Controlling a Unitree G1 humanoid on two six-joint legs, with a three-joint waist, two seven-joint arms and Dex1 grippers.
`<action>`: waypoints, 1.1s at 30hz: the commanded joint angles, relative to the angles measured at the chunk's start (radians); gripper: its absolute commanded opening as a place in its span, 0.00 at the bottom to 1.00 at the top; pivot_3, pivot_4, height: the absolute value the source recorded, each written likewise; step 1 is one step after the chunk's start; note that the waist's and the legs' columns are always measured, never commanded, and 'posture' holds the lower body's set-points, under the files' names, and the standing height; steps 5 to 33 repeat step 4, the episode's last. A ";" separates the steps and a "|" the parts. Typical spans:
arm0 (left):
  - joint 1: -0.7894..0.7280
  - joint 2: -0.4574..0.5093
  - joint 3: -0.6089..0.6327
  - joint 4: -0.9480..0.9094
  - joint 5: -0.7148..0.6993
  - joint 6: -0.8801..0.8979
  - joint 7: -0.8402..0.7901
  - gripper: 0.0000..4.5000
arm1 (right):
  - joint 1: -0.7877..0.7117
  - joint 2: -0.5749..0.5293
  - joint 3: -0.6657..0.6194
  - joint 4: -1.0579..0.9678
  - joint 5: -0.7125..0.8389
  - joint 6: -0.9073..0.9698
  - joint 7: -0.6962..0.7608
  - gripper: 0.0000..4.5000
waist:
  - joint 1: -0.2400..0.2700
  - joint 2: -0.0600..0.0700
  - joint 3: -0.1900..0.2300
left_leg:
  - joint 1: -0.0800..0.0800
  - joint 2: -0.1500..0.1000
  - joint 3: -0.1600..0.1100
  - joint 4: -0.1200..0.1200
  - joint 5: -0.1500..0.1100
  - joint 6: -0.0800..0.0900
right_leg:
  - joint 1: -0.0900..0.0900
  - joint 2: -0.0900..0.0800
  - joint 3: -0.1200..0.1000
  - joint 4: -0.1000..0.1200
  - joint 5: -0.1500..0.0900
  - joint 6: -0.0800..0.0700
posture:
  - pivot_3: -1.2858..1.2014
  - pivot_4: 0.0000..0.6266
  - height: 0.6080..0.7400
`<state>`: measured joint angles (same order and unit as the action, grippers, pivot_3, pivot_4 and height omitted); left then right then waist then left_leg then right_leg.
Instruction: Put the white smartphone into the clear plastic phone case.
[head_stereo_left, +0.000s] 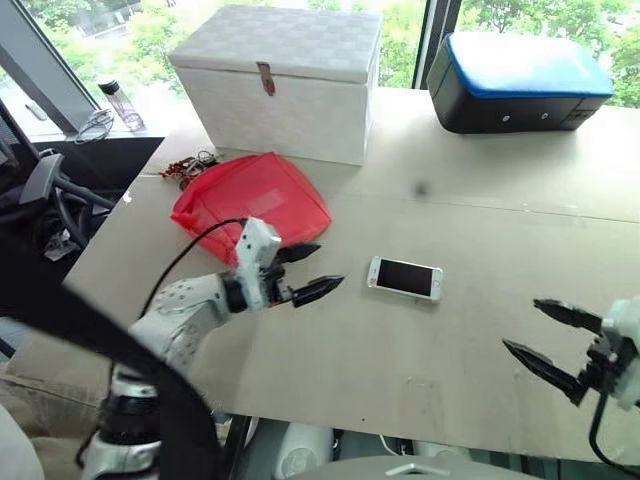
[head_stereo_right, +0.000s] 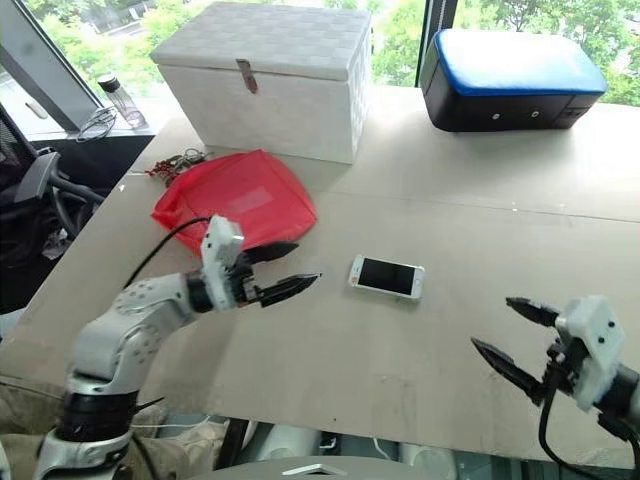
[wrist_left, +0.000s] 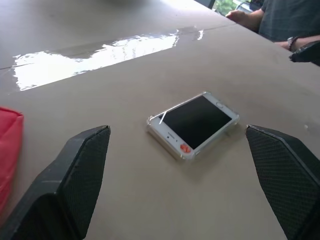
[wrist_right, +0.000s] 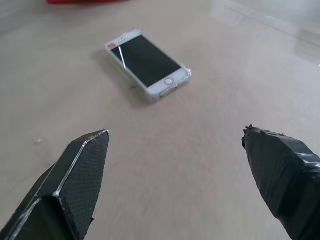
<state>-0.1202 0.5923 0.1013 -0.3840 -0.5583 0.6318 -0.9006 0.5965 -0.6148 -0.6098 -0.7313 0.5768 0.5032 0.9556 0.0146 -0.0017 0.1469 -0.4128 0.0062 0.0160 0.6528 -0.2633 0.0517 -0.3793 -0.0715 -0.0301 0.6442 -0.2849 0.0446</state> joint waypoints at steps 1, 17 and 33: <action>0.063 0.056 0.058 -0.075 -0.052 0.009 -0.027 0.99 | 0.055 0.015 -0.062 -0.011 0.007 -0.073 0.018 1.00 | 0.000 0.000 0.000 | 0.000 0.000 0.000 0.000 0.000 0.000 | 0.000 0.000 0.000 0.000 0.000 0.000 | 0.52 0.24 1.00; 0.090 0.078 0.072 -0.093 -0.087 0.035 -0.021 0.99 | 0.089 0.035 -0.075 0.023 -0.032 -0.159 0.026 1.00 | 0.001 0.000 0.000 | 0.000 0.000 0.000 0.000 0.000 0.000 | 0.000 -0.001 0.000 0.000 0.000 0.000 | 0.52 0.24 1.00; 0.090 0.078 0.072 -0.093 -0.087 0.035 -0.021 0.99 | 0.089 0.035 -0.075 0.023 -0.032 -0.159 0.026 1.00 | 0.001 0.000 0.000 | 0.000 0.000 0.000 0.000 0.000 0.000 | 0.000 -0.001 0.000 0.000 0.000 0.000 | 0.52 0.24 1.00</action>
